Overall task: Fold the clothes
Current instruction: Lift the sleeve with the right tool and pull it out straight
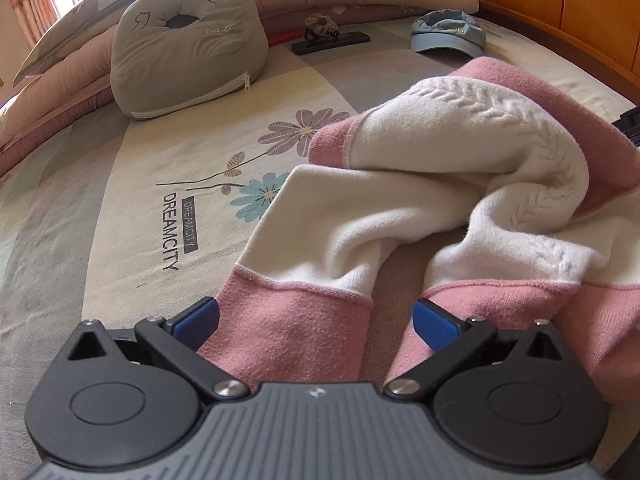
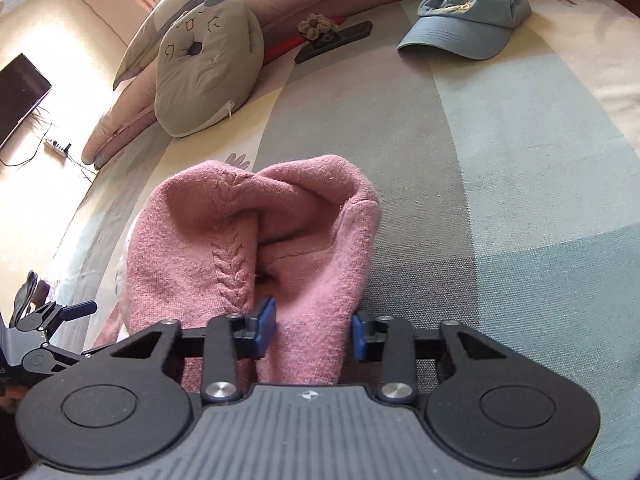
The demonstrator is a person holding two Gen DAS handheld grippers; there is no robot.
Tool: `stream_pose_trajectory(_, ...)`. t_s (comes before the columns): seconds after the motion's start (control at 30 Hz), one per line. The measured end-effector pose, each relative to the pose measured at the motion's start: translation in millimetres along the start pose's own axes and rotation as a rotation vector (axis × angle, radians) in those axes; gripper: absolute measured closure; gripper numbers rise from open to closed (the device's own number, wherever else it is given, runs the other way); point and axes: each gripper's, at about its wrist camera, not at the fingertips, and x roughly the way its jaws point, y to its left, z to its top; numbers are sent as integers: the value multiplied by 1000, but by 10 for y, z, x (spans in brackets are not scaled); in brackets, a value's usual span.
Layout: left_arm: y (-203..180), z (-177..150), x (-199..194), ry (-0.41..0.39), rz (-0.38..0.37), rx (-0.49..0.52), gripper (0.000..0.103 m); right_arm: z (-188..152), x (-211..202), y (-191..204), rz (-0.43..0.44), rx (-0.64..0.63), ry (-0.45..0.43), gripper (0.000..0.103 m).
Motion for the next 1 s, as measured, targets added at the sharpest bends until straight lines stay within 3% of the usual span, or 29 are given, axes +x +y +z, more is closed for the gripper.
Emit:
stream_pose_trajectory(0.03,-8,8,-6,-2,2,1,1,-1,1,-10,-2,3,-7,92)
stream_pose_trajectory(0.1,-30,21,-7,-3,2,5,1,10,-18,-14,-4,-4,-22,94)
stream_pose_trajectory(0.5,-40,54,79,-11,-9,-3,1,402,-32,-72,-228,-120,-55,96)
stream_pose_trajectory(0.67,-9,39,111,-8,-13,-16,1,551,-2,-147,-205,-96,-42,96)
stream_pose_trajectory(0.73,-12,28,130,-7,-13,-18,1,519,13,-139,-148,-73,-21,93)
stream_pose_trajectory(0.8,-16,22,154,-6,-21,-19,1,434,-1,-148,-116,-33,-27,68)
stream_pose_trajectory(0.83,-24,21,163,-5,-24,-20,1,381,-10,-159,-113,-20,-30,63)
stream_pose_trajectory(1.0,-71,7,147,-12,-38,-14,1,8,-53,-254,-104,75,-10,62)
